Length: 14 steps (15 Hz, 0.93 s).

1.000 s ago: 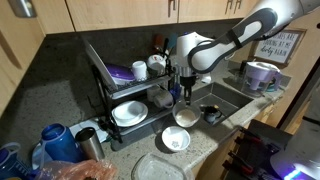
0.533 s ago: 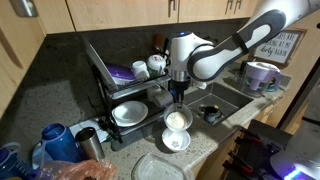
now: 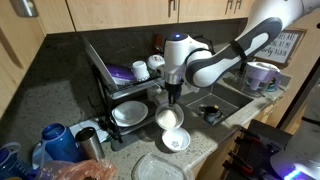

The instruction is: Pour the sugar out of the clear bowl into the white bowl

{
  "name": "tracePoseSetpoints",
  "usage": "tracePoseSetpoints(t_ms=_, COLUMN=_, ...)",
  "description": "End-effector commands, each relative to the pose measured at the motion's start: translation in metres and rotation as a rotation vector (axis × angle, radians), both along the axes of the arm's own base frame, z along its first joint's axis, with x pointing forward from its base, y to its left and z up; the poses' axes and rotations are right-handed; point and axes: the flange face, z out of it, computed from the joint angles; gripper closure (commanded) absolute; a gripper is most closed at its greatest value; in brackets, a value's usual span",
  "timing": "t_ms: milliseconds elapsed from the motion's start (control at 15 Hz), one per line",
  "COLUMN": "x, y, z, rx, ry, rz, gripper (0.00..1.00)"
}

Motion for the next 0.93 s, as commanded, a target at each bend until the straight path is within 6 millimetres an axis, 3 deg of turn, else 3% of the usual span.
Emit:
tracePoseSetpoints(t_ms=0, x=0.012, y=0.007, z=-0.003, rx=-0.023, ry=-0.053, rz=0.001, gripper=0.98)
tracePoseSetpoints(t_ms=267, x=0.015, y=0.002, z=0.001, rx=-0.032, ry=-0.158, rz=-0.021, gripper=0.98)
tracePoseSetpoints(t_ms=533, x=0.018, y=-0.011, z=0.018, rx=-0.004, ry=-0.263, rz=-0.084, gripper=0.98)
tracePoseSetpoints(t_ms=867, x=0.018, y=-0.023, z=0.021, rx=-0.050, ry=-0.286, rz=-0.126, gripper=0.98)
